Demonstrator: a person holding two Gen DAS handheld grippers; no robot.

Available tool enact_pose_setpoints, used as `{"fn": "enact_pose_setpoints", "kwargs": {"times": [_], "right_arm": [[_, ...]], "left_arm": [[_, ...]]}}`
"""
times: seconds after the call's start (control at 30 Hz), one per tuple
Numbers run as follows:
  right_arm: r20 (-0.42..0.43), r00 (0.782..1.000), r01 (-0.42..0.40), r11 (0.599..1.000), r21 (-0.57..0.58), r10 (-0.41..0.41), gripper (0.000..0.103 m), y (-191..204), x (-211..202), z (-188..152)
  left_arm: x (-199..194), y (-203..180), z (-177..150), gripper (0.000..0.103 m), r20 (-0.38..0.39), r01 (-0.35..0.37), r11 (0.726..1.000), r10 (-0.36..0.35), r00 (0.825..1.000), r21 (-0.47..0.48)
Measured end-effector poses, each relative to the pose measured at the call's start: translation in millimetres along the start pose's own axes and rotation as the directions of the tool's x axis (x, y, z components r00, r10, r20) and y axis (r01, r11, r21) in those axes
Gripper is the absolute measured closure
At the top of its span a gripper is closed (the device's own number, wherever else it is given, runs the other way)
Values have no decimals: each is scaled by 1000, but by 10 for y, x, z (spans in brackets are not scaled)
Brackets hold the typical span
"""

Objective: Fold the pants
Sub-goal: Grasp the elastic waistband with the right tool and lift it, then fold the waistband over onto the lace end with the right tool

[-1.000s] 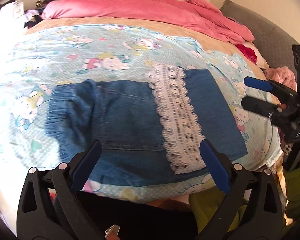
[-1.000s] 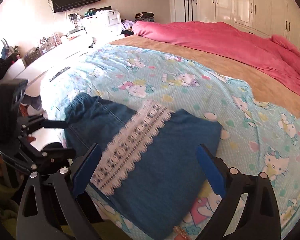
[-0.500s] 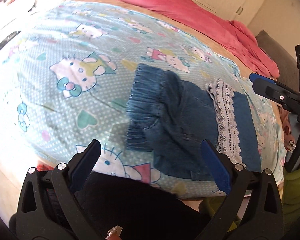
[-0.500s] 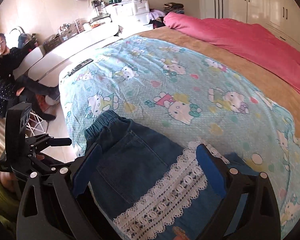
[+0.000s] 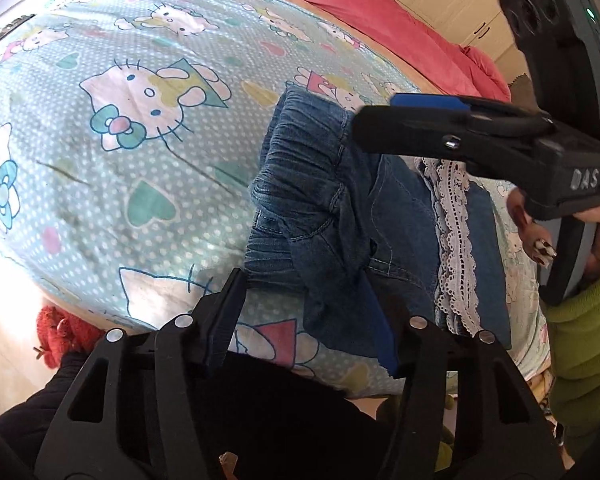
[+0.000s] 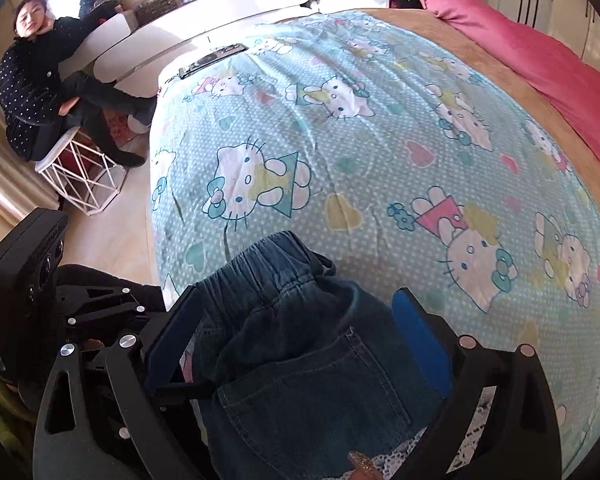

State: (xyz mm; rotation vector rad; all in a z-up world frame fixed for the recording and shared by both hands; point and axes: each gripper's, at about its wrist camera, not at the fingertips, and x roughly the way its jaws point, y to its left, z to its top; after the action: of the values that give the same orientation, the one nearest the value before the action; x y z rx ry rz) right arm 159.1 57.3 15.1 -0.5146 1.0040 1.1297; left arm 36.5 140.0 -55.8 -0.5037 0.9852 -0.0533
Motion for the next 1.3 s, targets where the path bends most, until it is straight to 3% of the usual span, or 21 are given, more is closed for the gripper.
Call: {"fn": "enact_pose_setpoints", "kwargs": {"times": [0.23,0.27,0.33,0.43,0.47,0.53,0.7,0.93,1.1,1.2,1.27,1.3], "right_arm": [[-76,995,-72,997,2,71,13,-51,405,132],[-79,992,-95,995,9,96,17,-64,437,130],[-83,982,-167,985,29,169,39,-106,498,94],[-40,974,-221,973,66,223,54,-199,439,12],[-19,972,-232,970,76,234,64,-240,380,-15],[47,964,-264,960,97,261,72,-337,179,-107],[177,943,-305,946,112,283,73,-528,-357,-386],[303,918,-304,945,121,256,73,-755,-932,-796],[347,911,-290,944,156,222,73,-959,-1148,-1033],[377,903,-287,943,169,207,70,-1030,-1277,-1215],[399,900,-273,942,195,178,61,-1095,-1384,-1373],[412,899,-255,942,219,148,42,-1147,-1445,-1468]], "left_arm": [[84,42,54,53,-6,18,1000,-18,1000,-6],[90,49,53,52,-5,22,1000,-22,1000,-6],[113,70,56,50,-7,30,999,-30,1000,-13],[121,91,66,47,-8,44,999,-44,999,-24],[111,88,71,44,-4,51,998,-51,999,-26],[75,65,78,37,10,69,997,-68,998,-27],[-51,-117,120,25,58,101,995,-102,993,16],[91,-455,118,17,7,210,977,-211,977,44],[306,-666,235,17,-58,342,939,-343,938,-31],[317,-952,279,18,-73,391,920,-389,918,18],[322,-1171,237,18,-92,411,908,-405,910,74],[343,-1273,192,18,-104,425,900,-416,904,95]]}}
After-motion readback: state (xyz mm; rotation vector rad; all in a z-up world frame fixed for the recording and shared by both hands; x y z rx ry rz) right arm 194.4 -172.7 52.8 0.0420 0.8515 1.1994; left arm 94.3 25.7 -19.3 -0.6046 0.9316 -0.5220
